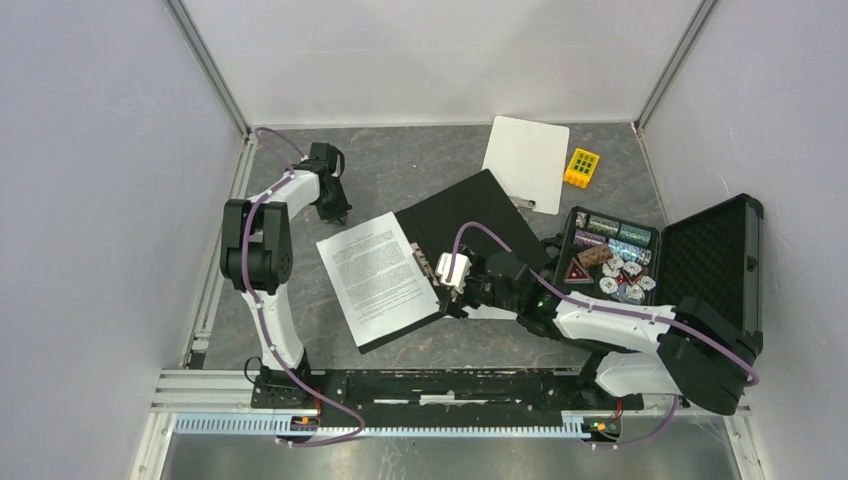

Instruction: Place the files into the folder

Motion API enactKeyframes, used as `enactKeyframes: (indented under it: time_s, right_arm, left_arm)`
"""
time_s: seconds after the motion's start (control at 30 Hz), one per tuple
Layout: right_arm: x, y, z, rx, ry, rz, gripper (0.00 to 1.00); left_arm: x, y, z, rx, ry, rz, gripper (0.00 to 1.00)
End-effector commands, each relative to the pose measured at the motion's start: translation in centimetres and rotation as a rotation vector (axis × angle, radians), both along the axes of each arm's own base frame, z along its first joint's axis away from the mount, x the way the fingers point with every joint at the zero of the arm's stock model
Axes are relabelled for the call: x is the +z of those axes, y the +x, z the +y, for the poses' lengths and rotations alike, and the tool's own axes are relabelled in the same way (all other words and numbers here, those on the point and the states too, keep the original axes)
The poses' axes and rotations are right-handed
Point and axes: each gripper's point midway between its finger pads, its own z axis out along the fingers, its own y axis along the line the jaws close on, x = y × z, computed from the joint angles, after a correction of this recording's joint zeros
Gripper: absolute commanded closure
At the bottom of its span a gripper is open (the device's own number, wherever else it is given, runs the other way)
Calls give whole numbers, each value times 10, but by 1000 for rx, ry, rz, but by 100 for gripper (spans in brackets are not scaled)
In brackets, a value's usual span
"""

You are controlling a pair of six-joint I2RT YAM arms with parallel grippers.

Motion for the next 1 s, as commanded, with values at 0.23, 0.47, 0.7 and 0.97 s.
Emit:
enactKeyframes:
  time_s: [0.23, 0.47, 0.7, 0.97]
  right_arm:
    - [22, 10, -5, -47, 46, -85, 6]
    - [20, 10, -6, -55, 42, -81, 6]
    - [19, 10, -3, -53, 48, -68, 6]
    - [17, 11, -2, -52, 44, -60, 6]
  left_arm:
    - [-5, 4, -18, -61, -84, 3, 86]
    - [-4, -4, -21, -60, -108, 11, 85]
    - [-2, -9, -26, -61, -132, 16, 85]
    - [-5, -15, -28, -54, -153, 19, 85]
